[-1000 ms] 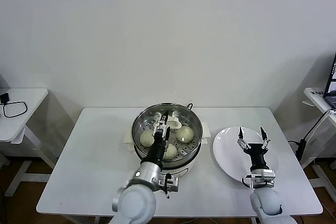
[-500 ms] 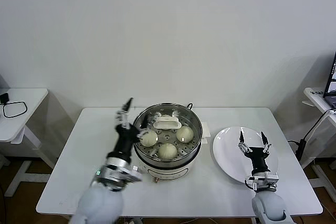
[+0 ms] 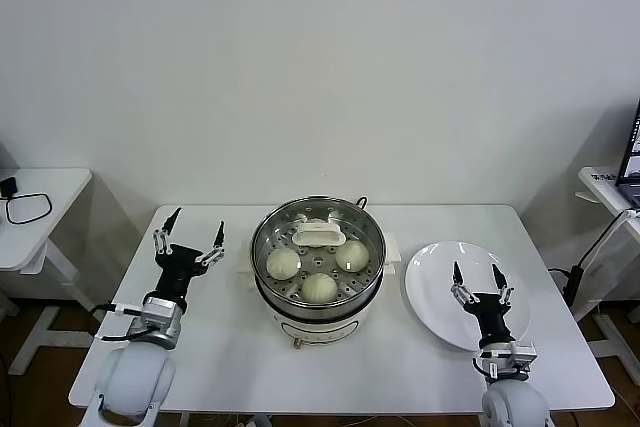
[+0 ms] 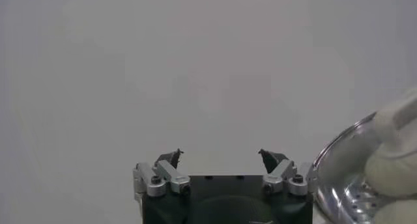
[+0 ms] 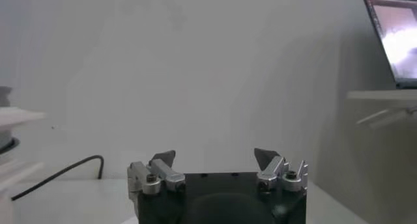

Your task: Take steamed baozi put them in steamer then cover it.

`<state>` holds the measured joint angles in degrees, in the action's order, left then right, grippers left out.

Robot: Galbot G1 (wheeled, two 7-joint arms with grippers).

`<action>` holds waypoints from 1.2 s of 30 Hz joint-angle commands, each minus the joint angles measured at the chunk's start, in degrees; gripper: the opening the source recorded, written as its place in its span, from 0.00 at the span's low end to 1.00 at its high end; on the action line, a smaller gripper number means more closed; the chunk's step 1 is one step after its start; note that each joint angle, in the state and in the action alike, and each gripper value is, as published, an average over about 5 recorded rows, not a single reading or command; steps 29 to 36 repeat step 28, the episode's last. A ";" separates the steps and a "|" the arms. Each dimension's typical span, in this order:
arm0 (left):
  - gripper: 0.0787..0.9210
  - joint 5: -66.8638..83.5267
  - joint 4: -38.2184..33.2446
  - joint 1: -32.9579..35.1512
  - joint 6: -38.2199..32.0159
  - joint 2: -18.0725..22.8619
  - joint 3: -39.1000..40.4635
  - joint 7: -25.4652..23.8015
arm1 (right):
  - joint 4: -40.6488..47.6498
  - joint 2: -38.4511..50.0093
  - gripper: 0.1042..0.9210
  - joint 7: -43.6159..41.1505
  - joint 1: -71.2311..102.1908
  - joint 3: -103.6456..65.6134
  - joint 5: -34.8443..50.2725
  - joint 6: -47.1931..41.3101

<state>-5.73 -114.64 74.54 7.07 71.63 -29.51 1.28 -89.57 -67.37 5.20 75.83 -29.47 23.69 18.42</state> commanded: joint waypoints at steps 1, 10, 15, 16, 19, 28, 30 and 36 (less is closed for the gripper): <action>0.88 13.25 7.68 1.70 -9.28 -0.16 -6.22 -1.23 | -0.88 -0.49 0.88 -1.73 1.34 -0.20 1.59 0.38; 0.88 10.39 8.84 2.36 -11.43 0.10 -5.09 -1.64 | -1.68 -0.94 0.88 -1.62 1.50 -0.93 1.51 -1.82; 0.88 10.28 8.85 2.37 -11.53 0.22 -4.61 -1.62 | -1.81 -0.92 0.88 -1.28 1.95 -0.93 1.25 -1.85; 0.88 10.27 8.78 2.43 -11.53 0.26 -4.52 -1.62 | -1.85 -0.90 0.88 -1.21 2.06 -0.92 1.17 -1.84; 0.88 10.18 8.72 2.63 -11.68 0.40 -4.39 -1.61 | -2.11 -0.87 0.88 -1.04 2.42 -1.01 1.10 -1.97; 0.88 8.80 8.41 3.25 -11.87 0.55 -4.11 -1.35 | -2.55 -0.38 0.88 -0.22 3.00 -1.08 1.05 -2.60; 0.88 8.80 8.41 3.25 -11.87 0.55 -4.11 -1.35 | -2.55 -0.38 0.88 -0.22 3.00 -1.08 1.05 -2.60; 0.88 8.80 8.41 3.25 -11.87 0.55 -4.11 -1.35 | -2.55 -0.38 0.88 -0.22 3.00 -1.08 1.05 -2.60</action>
